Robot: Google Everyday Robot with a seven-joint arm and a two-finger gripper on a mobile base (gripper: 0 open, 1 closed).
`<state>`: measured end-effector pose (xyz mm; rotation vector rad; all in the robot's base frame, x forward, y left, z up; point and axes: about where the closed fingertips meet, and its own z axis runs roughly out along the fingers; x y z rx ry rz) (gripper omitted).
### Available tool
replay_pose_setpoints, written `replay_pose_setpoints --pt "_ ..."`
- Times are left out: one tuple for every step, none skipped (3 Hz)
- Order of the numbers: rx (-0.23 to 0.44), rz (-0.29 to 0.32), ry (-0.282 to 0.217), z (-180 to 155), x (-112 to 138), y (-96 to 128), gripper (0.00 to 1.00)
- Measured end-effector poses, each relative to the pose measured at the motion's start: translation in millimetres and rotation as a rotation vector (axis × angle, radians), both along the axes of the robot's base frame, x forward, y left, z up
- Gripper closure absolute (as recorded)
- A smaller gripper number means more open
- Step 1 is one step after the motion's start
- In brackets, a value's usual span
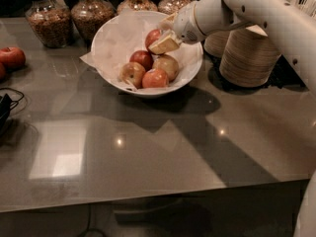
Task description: Pick apple from white bowl
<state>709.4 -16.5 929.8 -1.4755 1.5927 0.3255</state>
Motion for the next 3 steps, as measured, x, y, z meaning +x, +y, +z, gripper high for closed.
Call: replay_pose_setpoints --pt "0.089 0.082 -0.094 47.6 -43.3 8.4 1.00" --pt "0.203 0.159 -0.180 87.6 -96.3 5.7 1.00" --pt "0.229 0.156 -0.202 97.8 -104.5 -4.2 1.00"
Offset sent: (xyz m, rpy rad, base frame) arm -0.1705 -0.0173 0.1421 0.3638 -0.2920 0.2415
